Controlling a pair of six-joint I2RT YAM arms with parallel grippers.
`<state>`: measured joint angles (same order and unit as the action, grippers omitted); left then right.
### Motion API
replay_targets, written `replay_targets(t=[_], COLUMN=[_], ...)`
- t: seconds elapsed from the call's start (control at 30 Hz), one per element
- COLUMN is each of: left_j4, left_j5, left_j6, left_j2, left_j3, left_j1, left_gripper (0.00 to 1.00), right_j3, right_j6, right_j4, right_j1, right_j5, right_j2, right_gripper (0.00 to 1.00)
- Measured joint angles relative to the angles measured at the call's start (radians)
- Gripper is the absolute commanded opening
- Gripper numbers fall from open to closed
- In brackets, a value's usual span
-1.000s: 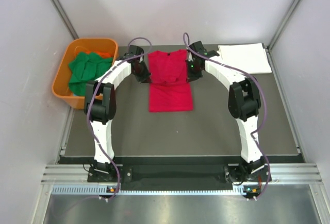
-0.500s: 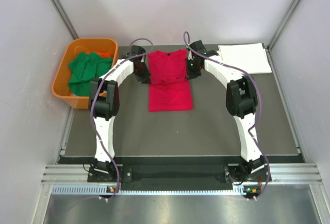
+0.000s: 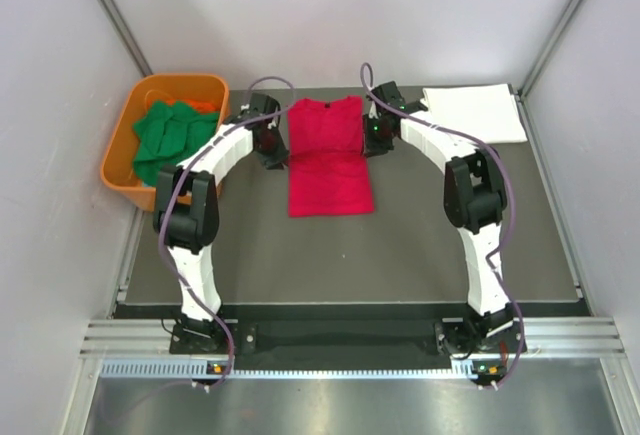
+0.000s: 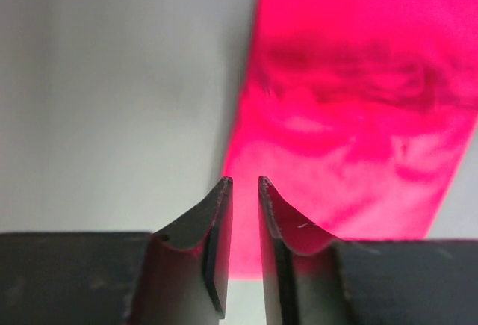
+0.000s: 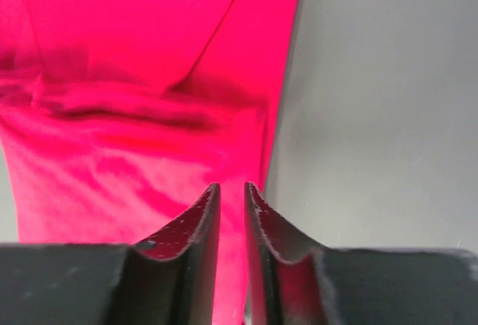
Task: Fold and stack the t-shirts
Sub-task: Fold the tshirt
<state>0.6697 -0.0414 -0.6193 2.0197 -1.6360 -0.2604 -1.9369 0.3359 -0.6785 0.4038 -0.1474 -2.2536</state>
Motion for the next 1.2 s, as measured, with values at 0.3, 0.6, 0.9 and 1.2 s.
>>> replay_targets(t=[0.3,0.6,0.9,1.2], left_j4=[-0.117,-0.127,-0.136,-0.121], left_j5=[-0.119,-0.117,-0.076,-0.043], left_j6=[-0.01,-0.005,0.01,0.026], left_j2=[-0.029,0.187,0.235,0.282], left_j3=[0.127,-0.079,-0.208,-0.243], left_j1=[-0.048,-0.035,-0.011,-0.005], left_gripper=[0.22,0.22,0.23,0.24], right_j3=[0.072,-0.006,-0.04,-0.032], right_j6=[0.007,0.007,0.015,0.024], right_j4=[0.059,0.072,0.083,0.118], right_j1=[0.048,0.037,-0.01,-0.026], right_j5=[-0.009,-0.012,-0.017,-0.024], right_j2=[0.053,-0.031,-0.114,-0.112], right_gripper=[0.15,0.15,0.17,0.27])
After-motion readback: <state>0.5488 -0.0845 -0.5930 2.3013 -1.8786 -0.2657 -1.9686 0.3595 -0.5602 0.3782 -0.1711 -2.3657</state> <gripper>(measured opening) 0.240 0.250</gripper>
